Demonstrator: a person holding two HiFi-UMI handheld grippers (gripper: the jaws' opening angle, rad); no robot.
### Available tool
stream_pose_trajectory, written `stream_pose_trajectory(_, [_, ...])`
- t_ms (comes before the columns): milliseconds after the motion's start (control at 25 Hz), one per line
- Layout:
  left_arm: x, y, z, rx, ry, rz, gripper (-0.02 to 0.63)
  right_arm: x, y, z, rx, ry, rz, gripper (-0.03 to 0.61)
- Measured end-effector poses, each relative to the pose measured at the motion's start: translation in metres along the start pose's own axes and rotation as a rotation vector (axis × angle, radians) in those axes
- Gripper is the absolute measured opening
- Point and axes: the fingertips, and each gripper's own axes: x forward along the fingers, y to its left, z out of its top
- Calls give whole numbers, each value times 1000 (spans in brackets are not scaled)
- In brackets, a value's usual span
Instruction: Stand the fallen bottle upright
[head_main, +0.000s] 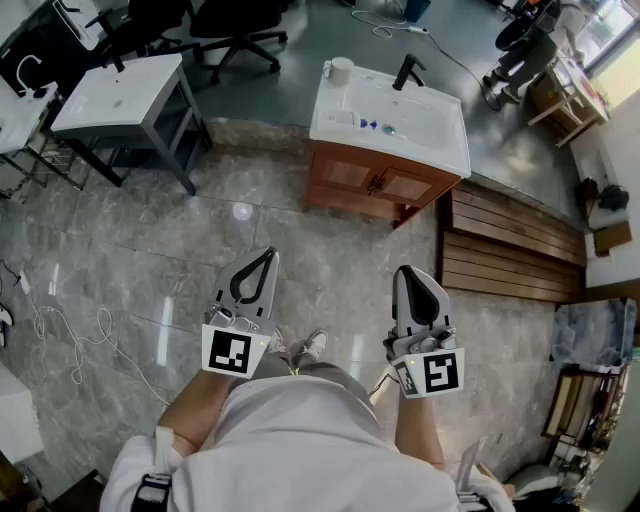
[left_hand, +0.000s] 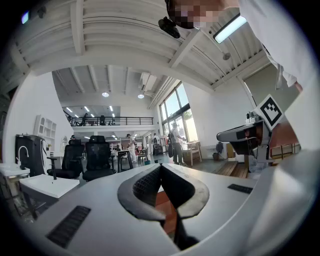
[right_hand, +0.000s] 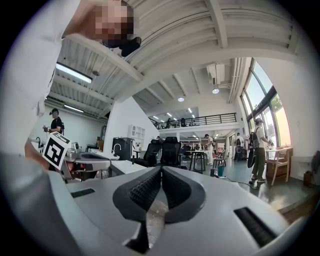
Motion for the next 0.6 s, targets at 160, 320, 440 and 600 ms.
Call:
stream_pose_trajectory(160, [-1, -2, 2, 2, 12, 5, 18, -1, -3, 2, 4, 0, 5, 41])
stream_pose_trajectory(320, [1, -3, -3, 5, 31, 25, 18, 1, -10, 0, 38, -33, 24, 41])
stream_pose_trajectory(440, [7, -8, -5, 11, 44, 47, 18, 5, -22, -8, 54, -35, 47, 41])
stream_pose_trajectory(600, [12, -14, -6, 22, 57, 93, 18, 7, -34, -18, 48, -29, 86, 41])
